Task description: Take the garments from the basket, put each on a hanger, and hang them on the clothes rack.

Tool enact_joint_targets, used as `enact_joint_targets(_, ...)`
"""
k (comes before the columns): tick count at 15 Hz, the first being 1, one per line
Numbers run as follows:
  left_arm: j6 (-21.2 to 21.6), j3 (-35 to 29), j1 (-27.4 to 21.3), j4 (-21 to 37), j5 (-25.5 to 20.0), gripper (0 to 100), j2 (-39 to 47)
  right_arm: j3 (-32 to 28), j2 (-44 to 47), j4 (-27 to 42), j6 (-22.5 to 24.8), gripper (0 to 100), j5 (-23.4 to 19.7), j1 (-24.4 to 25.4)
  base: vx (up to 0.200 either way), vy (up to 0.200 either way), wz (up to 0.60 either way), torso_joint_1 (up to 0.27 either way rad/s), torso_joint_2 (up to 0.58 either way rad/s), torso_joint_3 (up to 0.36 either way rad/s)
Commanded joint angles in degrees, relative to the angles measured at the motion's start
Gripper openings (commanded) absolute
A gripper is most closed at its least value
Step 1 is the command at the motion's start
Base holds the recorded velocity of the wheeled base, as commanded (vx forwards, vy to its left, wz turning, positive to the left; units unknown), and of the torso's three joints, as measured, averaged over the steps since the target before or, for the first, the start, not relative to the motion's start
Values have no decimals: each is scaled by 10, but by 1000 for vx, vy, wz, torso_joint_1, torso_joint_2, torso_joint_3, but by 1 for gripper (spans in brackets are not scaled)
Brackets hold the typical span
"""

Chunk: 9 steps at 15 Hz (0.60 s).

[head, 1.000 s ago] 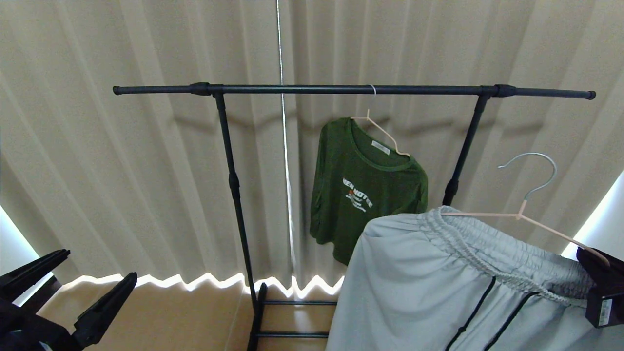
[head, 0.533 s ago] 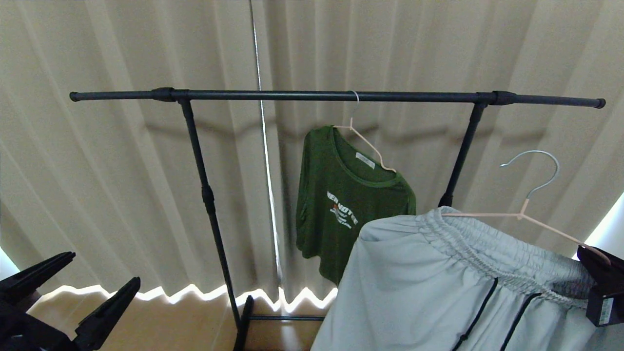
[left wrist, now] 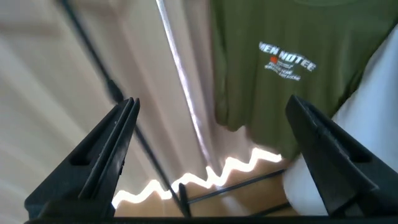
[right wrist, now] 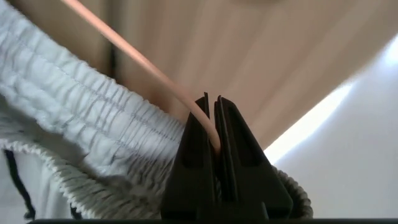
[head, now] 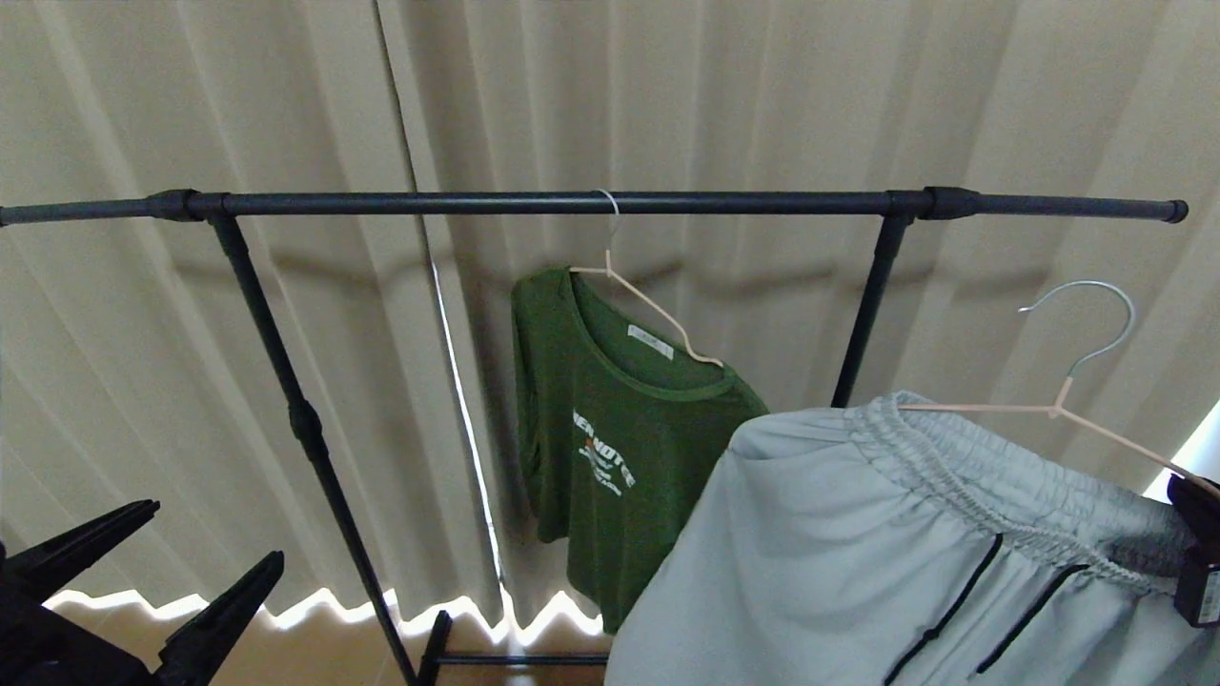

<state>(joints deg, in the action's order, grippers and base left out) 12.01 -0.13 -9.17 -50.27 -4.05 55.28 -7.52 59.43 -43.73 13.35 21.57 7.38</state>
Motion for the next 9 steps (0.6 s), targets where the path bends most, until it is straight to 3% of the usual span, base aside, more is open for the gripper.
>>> enact_joint_targets(1,-1,1,0,-1,0,100,1,-3,-19,2,2,0,-2,-51,0,0,0,0,0,0)
enact_joint_targets(5,-5,1,2,-1,1,100,4,-14,-40,6,41,0,-2,-130,0,0,0,0,0,0)
enact_joint_targets(9,-7,1,5,0,1,100,6,-18,-48,7,54,0,0,-174,0,0,0,0,0,0)
